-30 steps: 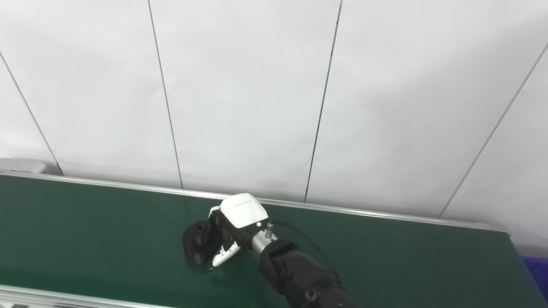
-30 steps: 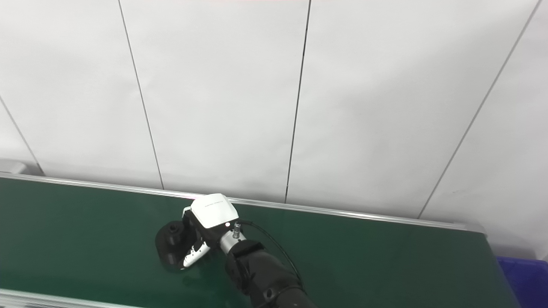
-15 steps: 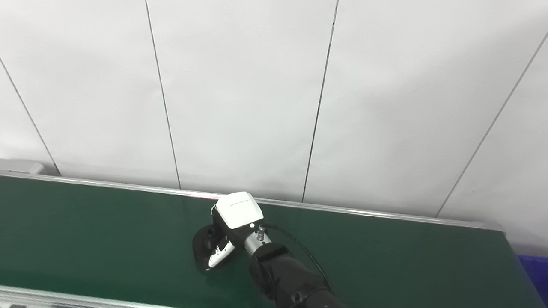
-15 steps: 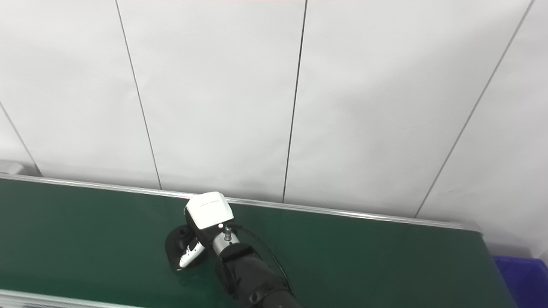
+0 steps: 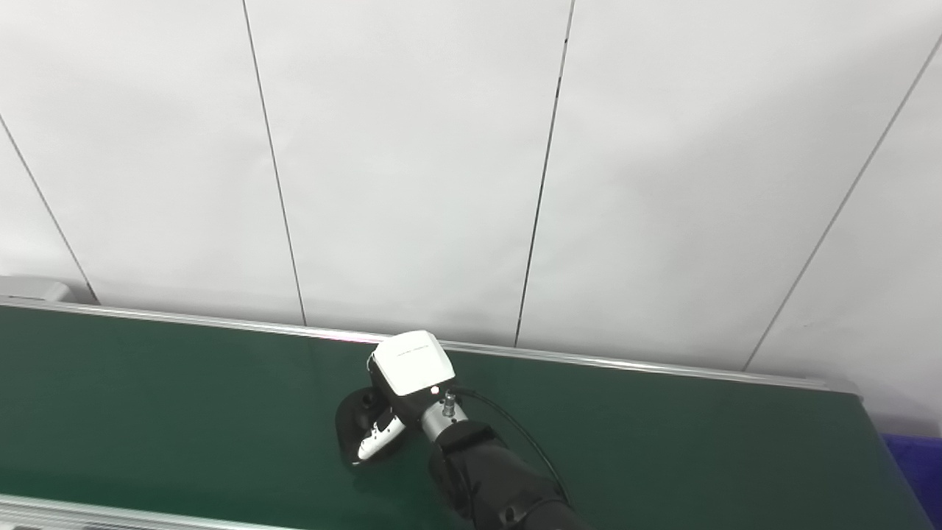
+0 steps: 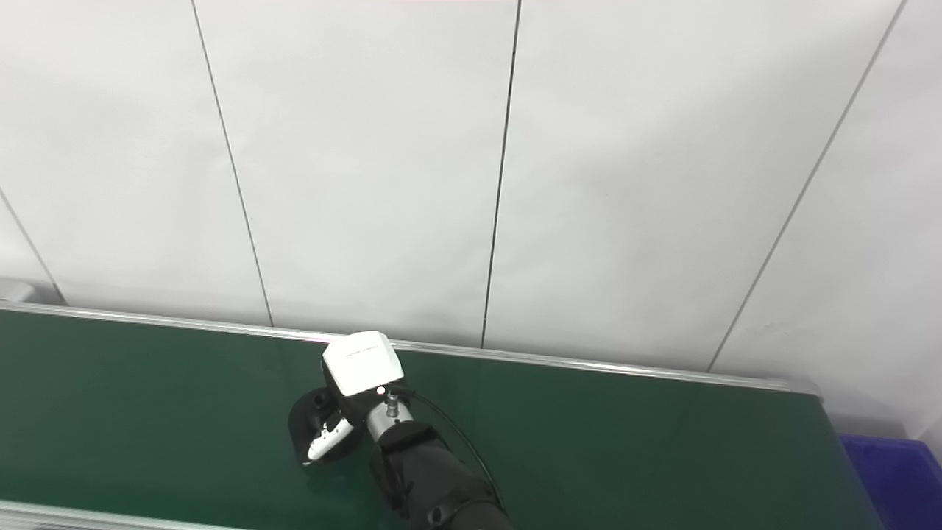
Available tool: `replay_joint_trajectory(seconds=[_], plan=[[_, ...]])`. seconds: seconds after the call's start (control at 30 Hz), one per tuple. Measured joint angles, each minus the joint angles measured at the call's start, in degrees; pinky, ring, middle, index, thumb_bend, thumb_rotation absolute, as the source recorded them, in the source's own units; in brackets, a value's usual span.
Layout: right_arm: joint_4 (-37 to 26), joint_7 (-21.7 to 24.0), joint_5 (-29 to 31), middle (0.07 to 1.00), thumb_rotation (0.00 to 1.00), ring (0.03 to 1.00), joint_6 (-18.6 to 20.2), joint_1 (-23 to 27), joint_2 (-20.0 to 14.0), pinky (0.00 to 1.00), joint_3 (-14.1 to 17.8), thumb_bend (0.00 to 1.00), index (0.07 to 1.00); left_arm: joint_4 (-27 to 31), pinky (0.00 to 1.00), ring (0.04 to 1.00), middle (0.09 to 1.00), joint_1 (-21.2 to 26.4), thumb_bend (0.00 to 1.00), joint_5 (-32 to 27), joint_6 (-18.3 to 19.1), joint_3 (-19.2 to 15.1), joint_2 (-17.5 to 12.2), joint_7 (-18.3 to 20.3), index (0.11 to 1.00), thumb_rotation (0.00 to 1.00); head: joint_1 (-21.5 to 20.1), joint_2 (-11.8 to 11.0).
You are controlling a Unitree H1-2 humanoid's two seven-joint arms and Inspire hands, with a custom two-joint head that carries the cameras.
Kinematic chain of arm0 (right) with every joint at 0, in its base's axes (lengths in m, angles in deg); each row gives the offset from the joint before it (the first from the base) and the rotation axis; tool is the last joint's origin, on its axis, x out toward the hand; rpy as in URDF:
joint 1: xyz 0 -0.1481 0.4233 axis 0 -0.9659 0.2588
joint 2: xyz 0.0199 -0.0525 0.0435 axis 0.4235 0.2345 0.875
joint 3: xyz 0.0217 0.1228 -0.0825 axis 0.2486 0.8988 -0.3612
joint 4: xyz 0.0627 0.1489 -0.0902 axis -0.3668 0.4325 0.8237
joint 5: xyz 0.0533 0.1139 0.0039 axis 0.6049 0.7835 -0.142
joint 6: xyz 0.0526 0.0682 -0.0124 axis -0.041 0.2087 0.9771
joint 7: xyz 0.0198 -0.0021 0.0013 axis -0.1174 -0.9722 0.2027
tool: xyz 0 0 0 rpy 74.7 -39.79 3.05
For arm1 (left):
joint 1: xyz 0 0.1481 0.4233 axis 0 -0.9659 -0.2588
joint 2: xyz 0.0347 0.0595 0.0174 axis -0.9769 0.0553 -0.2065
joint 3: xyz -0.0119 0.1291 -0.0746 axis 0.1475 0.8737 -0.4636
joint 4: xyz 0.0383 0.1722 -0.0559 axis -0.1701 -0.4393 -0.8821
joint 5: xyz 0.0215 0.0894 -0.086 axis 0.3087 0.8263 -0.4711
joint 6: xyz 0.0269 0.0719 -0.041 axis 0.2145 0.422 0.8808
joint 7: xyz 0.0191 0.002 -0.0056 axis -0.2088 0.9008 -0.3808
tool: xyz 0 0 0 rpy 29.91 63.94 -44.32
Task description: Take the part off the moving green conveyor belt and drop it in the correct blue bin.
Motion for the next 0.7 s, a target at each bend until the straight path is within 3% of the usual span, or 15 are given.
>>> replay_joint_trajectory(seconds=[0.17,0.4,0.7], plan=[[-0.55,-0.97,0.11,0.27,0.16,0.182,-0.06,-0.05,0.03,0.11,-0.27,0.53,0.464,-0.04,0.78,0.859,0.882,0.08,0.48,-0.62,0.0,-0.23,-0.07,0.78,0.856,0.58,-0.27,0.0],[-3.54,-2.34,0.51,0.265,0.15,0.178,-0.46,-2.15,-0.83,0.11,-0.3,0.52,0.473,-0.04,0.79,0.862,0.884,0.1,0.47,-0.75,0.0,-0.57,-0.13,1.31,0.857,0.57,-0.88,0.09],[-14.97,-1.68,1.89,0.231,0.14,0.159,-1.24,-8.16,-6.42,0.1,2.1,0.51,0.469,-0.58,0.79,0.87,0.889,0.65,0.48,-1.74,0.0,-1.46,-0.2,2.88,0.862,0.57,-2.02,0.26]])
